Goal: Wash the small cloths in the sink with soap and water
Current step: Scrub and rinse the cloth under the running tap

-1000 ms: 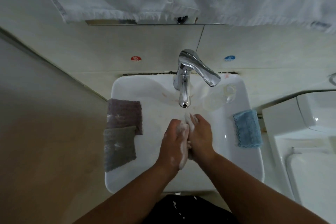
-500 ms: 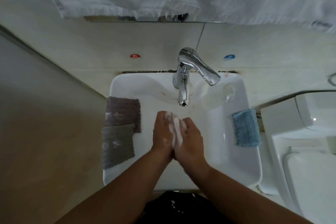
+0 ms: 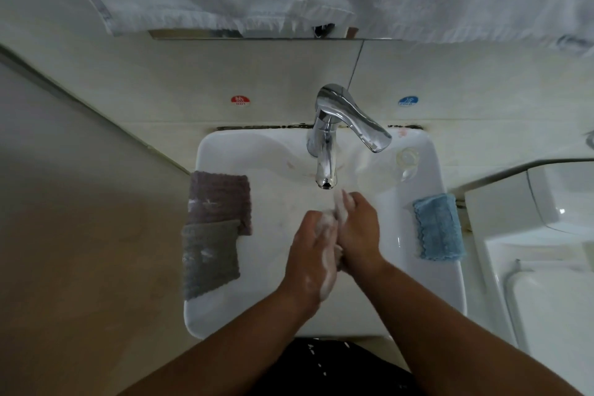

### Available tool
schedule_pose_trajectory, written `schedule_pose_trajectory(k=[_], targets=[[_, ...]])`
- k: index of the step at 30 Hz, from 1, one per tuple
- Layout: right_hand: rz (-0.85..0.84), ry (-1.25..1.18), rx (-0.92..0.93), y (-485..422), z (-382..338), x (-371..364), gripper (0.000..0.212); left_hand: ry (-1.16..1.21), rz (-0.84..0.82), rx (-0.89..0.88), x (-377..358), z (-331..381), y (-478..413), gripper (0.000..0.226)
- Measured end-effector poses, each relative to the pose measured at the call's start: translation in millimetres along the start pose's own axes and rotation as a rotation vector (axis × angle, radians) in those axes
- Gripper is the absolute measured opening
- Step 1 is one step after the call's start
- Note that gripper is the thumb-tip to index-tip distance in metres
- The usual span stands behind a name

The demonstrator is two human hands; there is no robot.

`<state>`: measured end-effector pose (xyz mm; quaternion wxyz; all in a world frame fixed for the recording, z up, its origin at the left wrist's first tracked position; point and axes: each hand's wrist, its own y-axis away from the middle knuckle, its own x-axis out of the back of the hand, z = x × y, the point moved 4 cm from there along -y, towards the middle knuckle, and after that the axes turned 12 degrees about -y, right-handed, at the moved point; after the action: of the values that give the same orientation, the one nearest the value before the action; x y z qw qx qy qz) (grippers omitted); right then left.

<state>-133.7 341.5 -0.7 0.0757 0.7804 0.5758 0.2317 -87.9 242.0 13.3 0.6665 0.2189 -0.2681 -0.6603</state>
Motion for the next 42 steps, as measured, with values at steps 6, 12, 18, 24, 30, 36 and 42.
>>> schedule_pose_trajectory(k=[6,12,18,24,30,36,42], targets=[[-0.144,0.0,0.053,45,-9,-15,0.031,-0.165,0.226,-0.105,26,8,-31,0.013],[0.004,-0.063,-0.057,-5,4,-1,0.043,-0.034,0.003,-0.069,-4,1,-3,0.018],[-0.152,0.04,0.129,42,-8,-19,0.032,0.001,0.145,0.027,29,0,-27,0.032],[-0.016,-0.054,0.023,0,2,-4,0.043,-0.357,0.079,-0.301,12,8,-6,0.03],[-0.205,0.006,0.141,34,-5,-18,0.024,-0.114,0.001,-0.011,26,8,-18,0.029],[-0.063,0.13,0.119,-22,15,11,0.034,-0.024,-0.141,-0.113,34,13,-5,0.027],[0.074,-0.712,-0.448,-12,20,3,0.043,0.021,-0.098,0.022,37,-2,-11,0.025]])
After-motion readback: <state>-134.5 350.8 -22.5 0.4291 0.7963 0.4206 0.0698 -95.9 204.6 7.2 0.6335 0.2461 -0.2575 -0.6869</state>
